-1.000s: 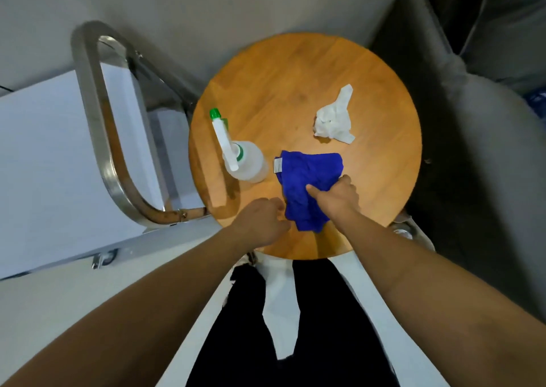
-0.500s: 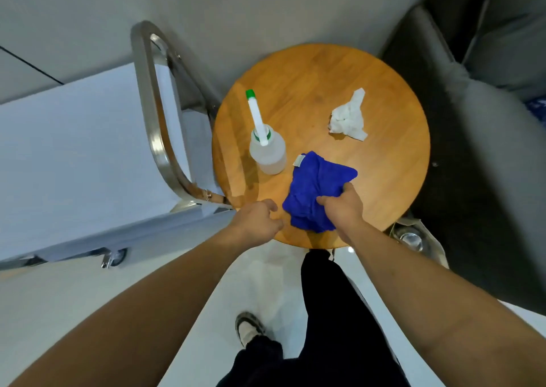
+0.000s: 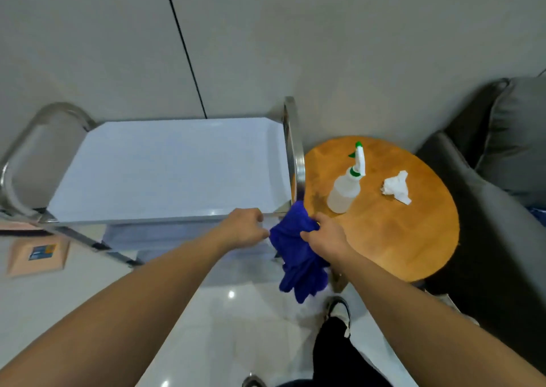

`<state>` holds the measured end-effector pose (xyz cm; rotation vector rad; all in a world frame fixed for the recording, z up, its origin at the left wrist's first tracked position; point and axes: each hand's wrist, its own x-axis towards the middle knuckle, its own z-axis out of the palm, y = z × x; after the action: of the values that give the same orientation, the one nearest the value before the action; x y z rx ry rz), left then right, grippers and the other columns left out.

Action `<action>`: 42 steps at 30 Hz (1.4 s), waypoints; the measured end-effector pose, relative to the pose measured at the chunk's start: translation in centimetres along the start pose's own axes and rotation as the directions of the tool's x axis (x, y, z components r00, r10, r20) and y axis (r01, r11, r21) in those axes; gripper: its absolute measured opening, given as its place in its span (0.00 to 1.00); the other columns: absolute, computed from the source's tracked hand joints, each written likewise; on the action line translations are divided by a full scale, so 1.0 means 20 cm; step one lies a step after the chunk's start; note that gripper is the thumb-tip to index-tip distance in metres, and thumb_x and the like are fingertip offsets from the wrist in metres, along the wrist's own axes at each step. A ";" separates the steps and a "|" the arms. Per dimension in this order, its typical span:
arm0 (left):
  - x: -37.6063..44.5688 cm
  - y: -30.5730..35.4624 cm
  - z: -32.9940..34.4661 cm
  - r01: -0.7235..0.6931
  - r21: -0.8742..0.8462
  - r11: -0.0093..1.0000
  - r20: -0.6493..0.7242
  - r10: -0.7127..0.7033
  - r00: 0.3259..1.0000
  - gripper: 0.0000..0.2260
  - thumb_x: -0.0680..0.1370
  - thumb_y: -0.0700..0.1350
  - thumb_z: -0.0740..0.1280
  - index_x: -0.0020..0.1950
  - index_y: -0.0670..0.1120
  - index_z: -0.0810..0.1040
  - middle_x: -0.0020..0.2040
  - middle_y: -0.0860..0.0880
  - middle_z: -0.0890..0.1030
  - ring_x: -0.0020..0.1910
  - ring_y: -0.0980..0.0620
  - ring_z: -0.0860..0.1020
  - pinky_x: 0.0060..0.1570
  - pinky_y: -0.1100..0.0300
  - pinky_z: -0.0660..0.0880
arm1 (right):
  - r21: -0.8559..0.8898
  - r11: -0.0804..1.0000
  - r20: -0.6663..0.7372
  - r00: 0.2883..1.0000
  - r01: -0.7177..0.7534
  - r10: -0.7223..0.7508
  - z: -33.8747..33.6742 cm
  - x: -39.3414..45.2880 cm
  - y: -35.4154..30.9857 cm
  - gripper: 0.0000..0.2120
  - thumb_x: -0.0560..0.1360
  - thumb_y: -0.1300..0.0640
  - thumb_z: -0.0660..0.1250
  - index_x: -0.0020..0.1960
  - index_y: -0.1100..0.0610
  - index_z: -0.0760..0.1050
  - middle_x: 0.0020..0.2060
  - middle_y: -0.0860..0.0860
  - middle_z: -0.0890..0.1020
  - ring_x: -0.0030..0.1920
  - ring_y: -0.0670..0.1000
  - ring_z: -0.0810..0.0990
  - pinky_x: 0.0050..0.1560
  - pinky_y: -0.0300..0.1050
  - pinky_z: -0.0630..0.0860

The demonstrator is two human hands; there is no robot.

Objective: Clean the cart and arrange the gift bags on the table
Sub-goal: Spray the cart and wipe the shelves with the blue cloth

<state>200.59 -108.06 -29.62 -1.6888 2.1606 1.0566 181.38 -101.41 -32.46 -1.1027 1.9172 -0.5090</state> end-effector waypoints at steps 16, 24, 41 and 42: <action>0.12 -0.40 -0.36 0.199 -0.102 0.975 -0.139 -0.212 0.967 0.24 0.79 0.50 0.67 0.74 0.46 0.70 0.69 0.46 0.74 0.66 0.46 0.73 0.58 0.58 0.71 | -0.507 0.847 -0.118 0.960 0.161 -0.253 0.28 0.36 -0.57 0.20 0.82 0.49 0.59 0.72 0.55 0.68 0.67 0.54 0.74 0.67 0.56 0.70 0.67 0.51 0.69; 0.41 -0.49 -0.30 0.292 -0.028 0.956 -0.121 -0.294 0.948 0.27 0.78 0.54 0.69 0.76 0.49 0.69 0.73 0.47 0.69 0.71 0.45 0.68 0.67 0.53 0.70 | -0.629 0.719 0.172 0.955 0.296 -0.242 0.46 0.66 -0.45 0.28 0.83 0.39 0.54 0.79 0.50 0.60 0.81 0.53 0.52 0.79 0.63 0.48 0.77 0.61 0.55; 1.08 -0.77 -0.31 0.128 0.267 0.955 -0.237 -0.064 0.969 0.33 0.82 0.62 0.56 0.83 0.53 0.47 0.83 0.45 0.46 0.81 0.39 0.44 0.76 0.39 0.51 | -0.713 0.681 0.034 0.979 0.165 -0.202 0.77 0.94 -0.31 0.46 0.73 0.21 0.43 0.82 0.45 0.37 0.81 0.55 0.38 0.78 0.68 0.36 0.73 0.75 0.38; 1.12 -0.79 -0.32 0.141 0.289 0.947 -0.198 -0.085 0.976 0.36 0.80 0.67 0.56 0.83 0.56 0.44 0.83 0.46 0.42 0.81 0.38 0.41 0.75 0.34 0.49 | -0.716 0.683 0.016 0.982 0.142 -0.188 0.77 0.96 -0.33 0.46 0.73 0.21 0.42 0.81 0.45 0.36 0.81 0.55 0.37 0.78 0.68 0.35 0.73 0.74 0.38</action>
<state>209.33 -130.70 -43.81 -1.7948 2.1649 0.5238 192.53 -120.09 -45.62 -1.7860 2.1346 0.1685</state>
